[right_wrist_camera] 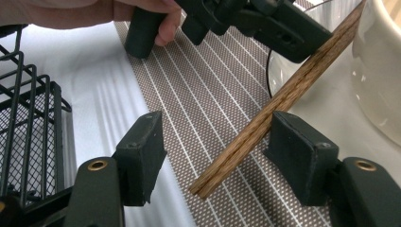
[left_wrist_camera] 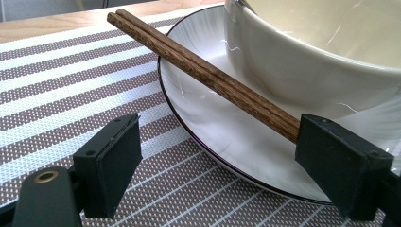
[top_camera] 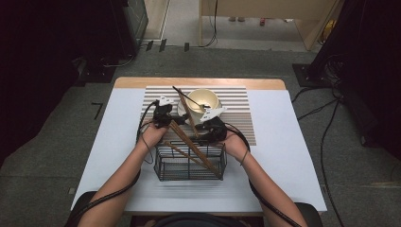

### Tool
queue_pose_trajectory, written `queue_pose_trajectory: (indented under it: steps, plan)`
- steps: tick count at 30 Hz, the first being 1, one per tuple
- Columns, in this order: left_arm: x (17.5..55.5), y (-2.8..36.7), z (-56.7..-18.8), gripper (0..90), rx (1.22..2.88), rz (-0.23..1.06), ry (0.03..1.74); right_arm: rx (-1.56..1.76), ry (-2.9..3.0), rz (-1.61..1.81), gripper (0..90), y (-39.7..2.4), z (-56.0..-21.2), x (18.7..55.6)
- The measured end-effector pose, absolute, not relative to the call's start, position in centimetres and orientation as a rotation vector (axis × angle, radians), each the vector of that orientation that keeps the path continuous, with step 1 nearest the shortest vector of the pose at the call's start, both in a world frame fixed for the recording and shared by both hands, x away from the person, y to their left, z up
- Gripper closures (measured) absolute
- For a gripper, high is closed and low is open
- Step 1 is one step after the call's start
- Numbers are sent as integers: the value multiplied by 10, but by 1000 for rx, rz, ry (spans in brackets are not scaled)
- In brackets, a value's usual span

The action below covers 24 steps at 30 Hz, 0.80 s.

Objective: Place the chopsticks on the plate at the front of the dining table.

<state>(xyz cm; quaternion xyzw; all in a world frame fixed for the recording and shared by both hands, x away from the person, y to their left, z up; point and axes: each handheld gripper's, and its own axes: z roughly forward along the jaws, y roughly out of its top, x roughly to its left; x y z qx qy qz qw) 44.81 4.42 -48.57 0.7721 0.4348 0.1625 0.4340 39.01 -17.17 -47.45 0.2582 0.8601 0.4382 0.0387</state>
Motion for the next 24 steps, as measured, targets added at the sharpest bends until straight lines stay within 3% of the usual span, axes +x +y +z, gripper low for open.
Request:
queue_pose_trajectory:
  steps: [24]
  plan:
    - [448, 46, -486, 155, 1917, 419, 1080, 730, 2651, 1366, 366, -164, -476, 394]
